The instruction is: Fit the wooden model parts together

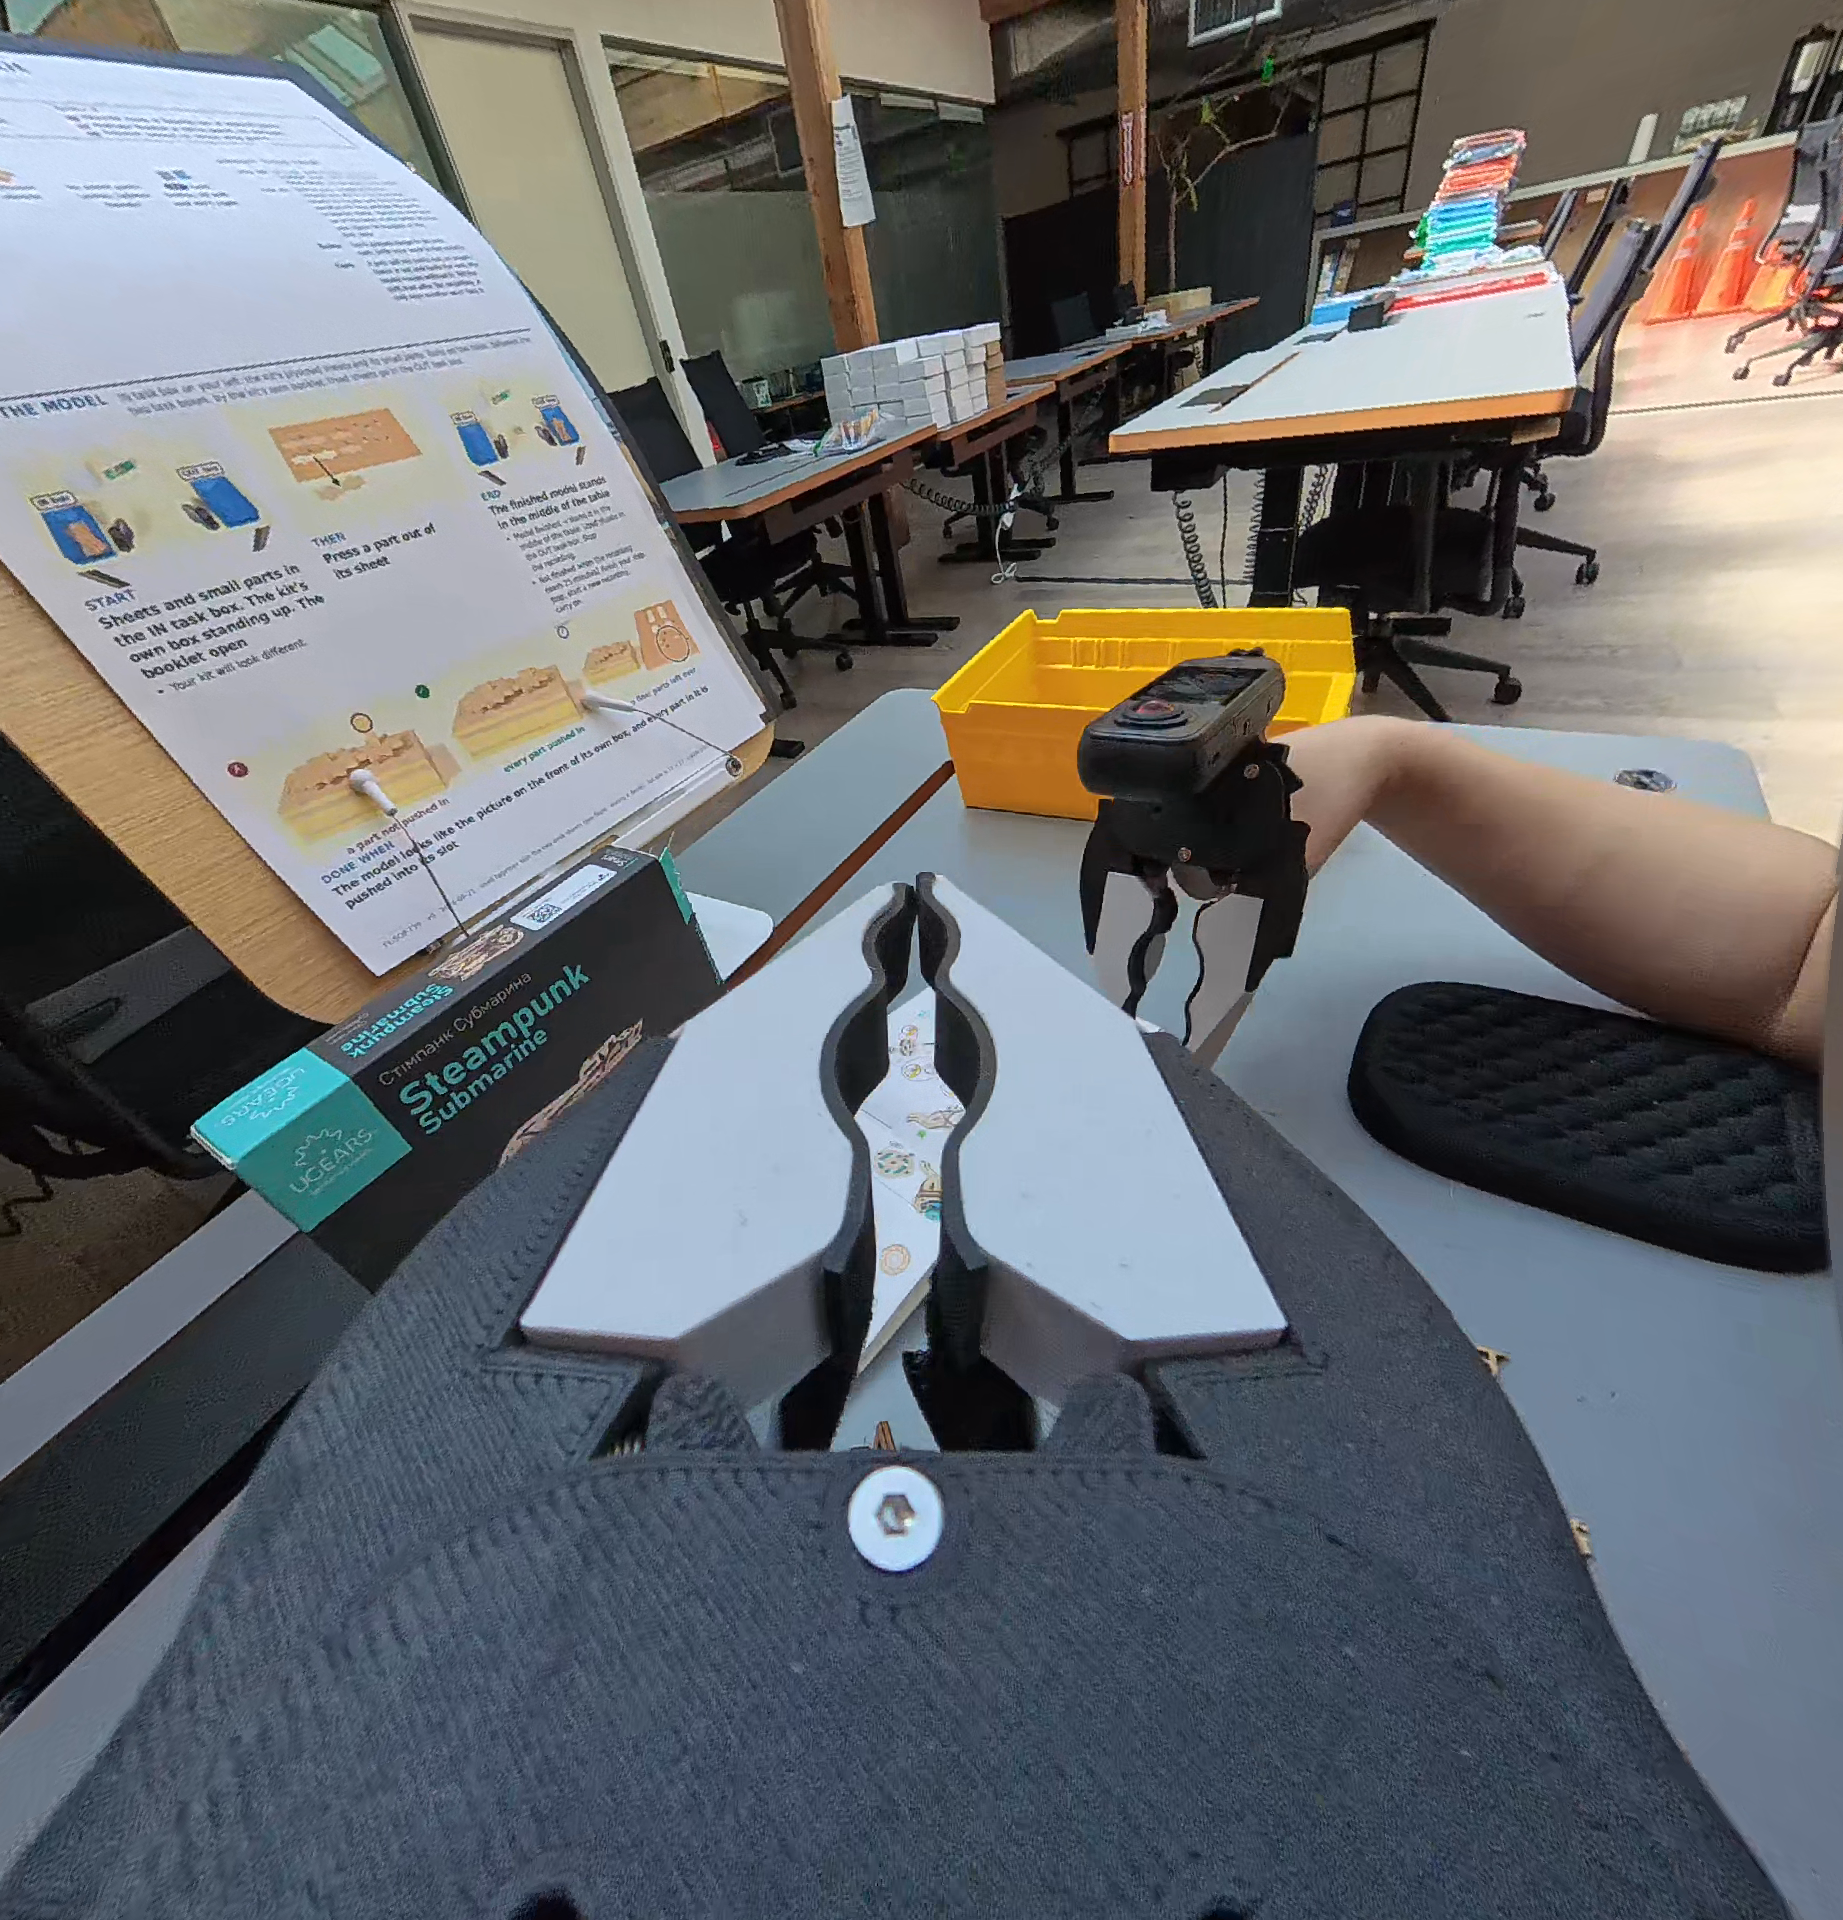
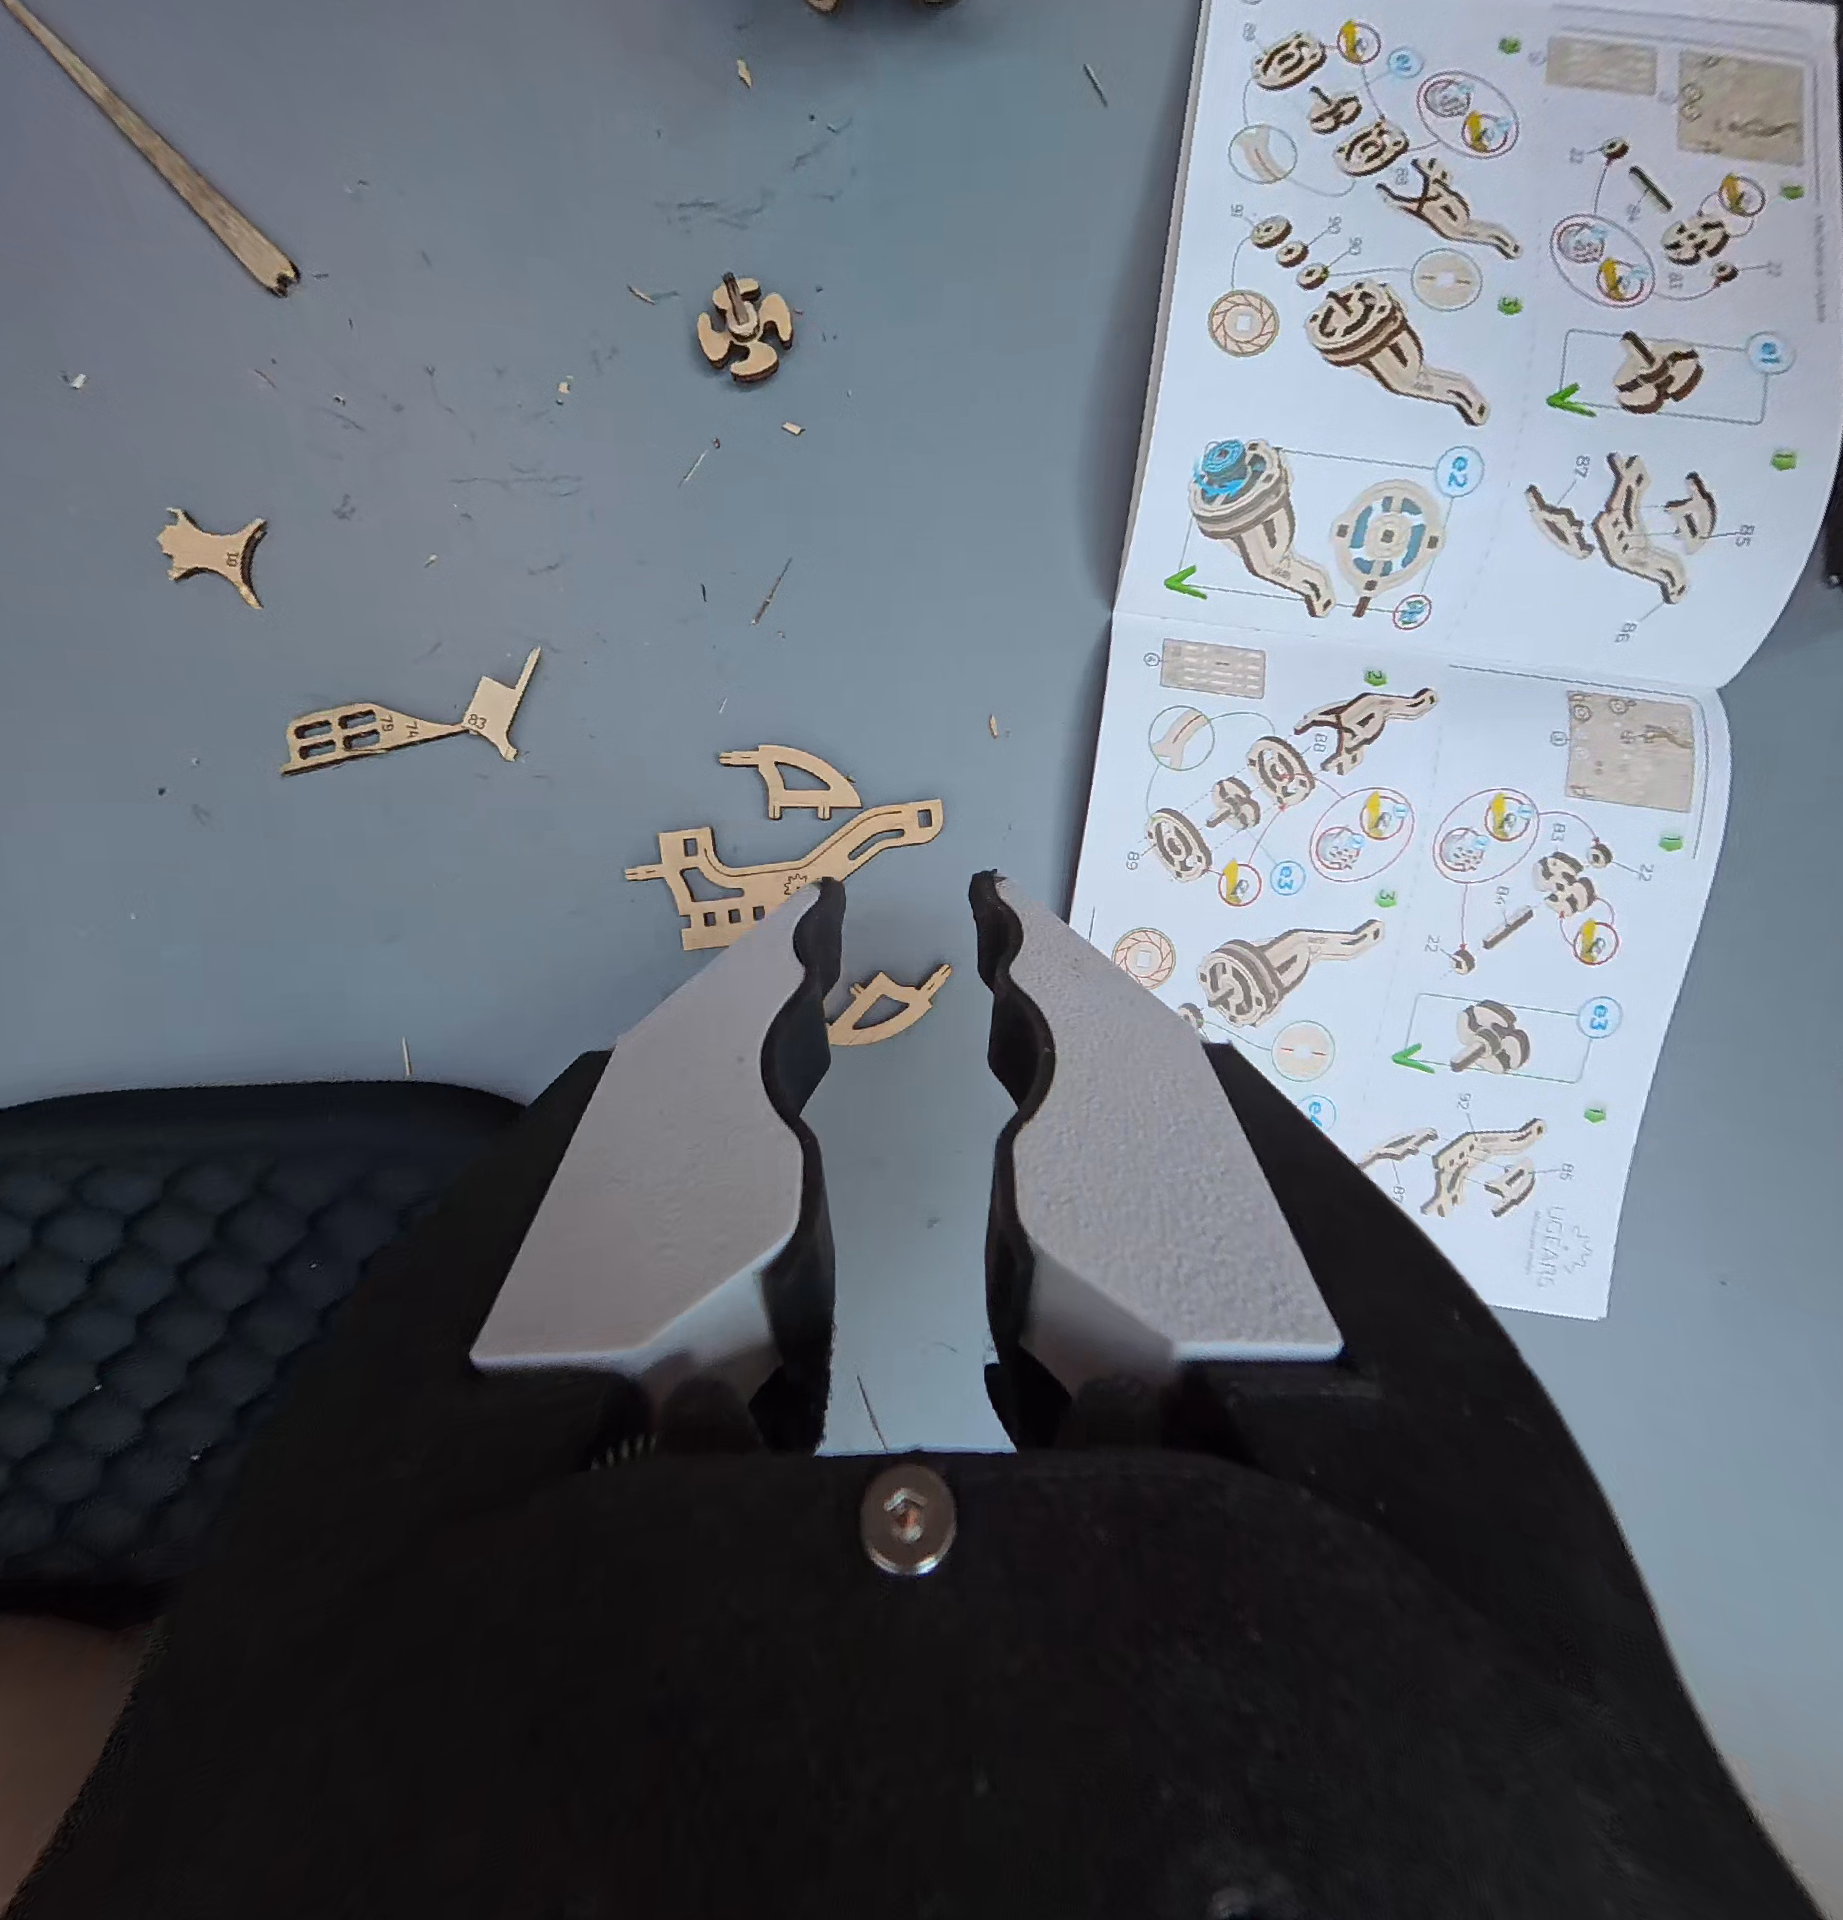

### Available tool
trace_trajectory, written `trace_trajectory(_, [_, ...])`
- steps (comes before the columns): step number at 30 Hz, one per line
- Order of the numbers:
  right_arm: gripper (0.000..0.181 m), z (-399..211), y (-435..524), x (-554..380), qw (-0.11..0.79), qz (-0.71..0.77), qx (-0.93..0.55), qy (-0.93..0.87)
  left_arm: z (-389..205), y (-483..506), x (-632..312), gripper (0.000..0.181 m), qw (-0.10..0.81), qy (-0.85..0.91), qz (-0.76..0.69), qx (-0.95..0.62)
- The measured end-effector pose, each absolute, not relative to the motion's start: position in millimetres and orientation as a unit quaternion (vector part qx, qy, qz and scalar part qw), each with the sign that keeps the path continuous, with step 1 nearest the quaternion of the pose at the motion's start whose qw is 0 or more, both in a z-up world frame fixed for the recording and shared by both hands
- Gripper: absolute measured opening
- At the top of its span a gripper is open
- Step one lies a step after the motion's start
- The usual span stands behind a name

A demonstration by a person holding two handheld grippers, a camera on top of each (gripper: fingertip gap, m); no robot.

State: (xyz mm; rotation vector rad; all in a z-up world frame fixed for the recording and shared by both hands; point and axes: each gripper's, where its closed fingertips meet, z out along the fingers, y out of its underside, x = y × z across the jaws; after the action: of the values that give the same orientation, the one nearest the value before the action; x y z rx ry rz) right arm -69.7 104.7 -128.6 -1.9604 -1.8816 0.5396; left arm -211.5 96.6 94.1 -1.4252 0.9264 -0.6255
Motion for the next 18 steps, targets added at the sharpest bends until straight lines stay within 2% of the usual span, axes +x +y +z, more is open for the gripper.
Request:
trace_trajectory(1, [0.025, -132.7, 108.5, -71.6, 0.183, 0.181, -0.706, -0.66, 92.6, 97.6, -210.4, 0.0, 0.616, 0.403, -0.271, -0.62])
trace_trajectory(10, [0.032, -155.7, 107.4, -82.1, 0.119, 0.16, -0.785, -0.586, 65.1, 104.9, -195.9, 0.001, 0.586, 0.436, -0.23, -0.643])
trace_trajectory(18, [0.03, -171.5, 87.9, -75.7, 0.083, 0.069, -0.804, -0.584, 63.7, 103.6, -196.4, 0.002, 0.586, 0.449, -0.208, -0.641])
